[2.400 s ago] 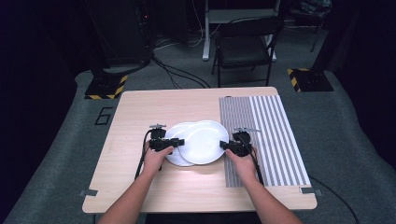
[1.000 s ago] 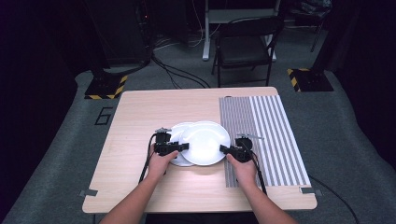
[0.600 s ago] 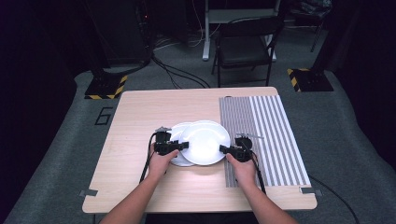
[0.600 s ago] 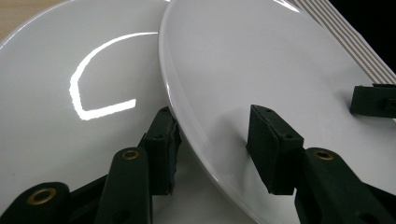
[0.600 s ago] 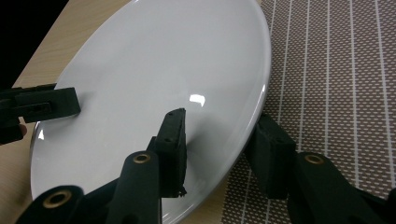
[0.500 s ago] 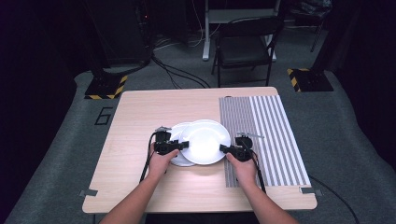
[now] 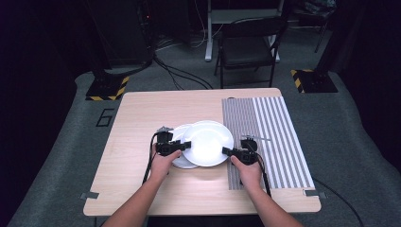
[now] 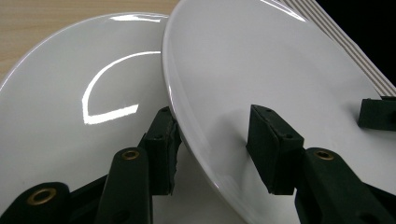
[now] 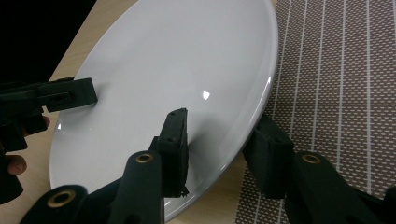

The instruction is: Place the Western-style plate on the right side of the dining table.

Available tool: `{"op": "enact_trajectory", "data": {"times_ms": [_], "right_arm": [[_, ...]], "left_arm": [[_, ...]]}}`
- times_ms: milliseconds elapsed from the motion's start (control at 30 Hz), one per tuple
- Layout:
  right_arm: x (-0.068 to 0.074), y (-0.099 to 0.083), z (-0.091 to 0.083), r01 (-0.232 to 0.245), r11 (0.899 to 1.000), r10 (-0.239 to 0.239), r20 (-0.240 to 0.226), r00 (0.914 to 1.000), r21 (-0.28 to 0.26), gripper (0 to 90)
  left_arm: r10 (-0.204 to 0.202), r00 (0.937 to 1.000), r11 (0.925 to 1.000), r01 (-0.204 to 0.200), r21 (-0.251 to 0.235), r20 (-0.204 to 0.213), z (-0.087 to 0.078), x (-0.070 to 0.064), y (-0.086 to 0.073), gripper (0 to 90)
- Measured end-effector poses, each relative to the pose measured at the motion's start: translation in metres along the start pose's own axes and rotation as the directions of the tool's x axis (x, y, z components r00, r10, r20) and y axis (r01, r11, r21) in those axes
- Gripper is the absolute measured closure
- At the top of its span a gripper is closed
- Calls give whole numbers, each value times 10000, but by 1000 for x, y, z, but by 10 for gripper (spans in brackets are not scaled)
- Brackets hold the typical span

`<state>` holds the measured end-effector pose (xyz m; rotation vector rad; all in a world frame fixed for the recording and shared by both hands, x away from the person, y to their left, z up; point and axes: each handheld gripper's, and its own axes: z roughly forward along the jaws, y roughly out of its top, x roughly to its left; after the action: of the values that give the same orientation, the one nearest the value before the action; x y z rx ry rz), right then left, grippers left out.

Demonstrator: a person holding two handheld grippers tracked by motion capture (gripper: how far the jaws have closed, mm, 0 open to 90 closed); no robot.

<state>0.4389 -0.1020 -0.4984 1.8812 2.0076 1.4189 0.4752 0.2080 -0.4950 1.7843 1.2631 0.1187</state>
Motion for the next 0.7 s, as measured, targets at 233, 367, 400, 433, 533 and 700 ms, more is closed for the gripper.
{"op": "enact_trajectory", "data": {"times_ms": [233, 367, 400, 433, 533, 700], "right_arm": [[-5, 2, -7, -175, 9998, 175, -54, 9998, 43, 618], [-6, 3, -10, -253, 9997, 253, -77, 9997, 34, 624], [-7, 3, -10, -257, 9997, 258, -97, 9996, 42, 624], [-7, 3, -10, -273, 9996, 273, -119, 9996, 26, 624], [-7, 3, -11, -320, 9995, 320, -147, 9994, 22, 625], [-7, 4, -12, -319, 9995, 320, -206, 9993, 61, 626]], "left_arm": [[100, 9999, 9999, -101, 41, 72, 2, -6, 1, 540], [158, 9998, 9998, -159, 83, 71, 3, -9, 3, 543], [132, 9999, 9999, -133, 52, 84, 3, -9, 3, 545], [127, 9999, 9999, -127, 64, 72, 2, -10, 4, 547], [189, 9998, 9998, -189, 85, 18, 2, -11, 5, 548], [242, 9997, 9997, -242, 43, -83, 1, -13, 9, 549]]}}
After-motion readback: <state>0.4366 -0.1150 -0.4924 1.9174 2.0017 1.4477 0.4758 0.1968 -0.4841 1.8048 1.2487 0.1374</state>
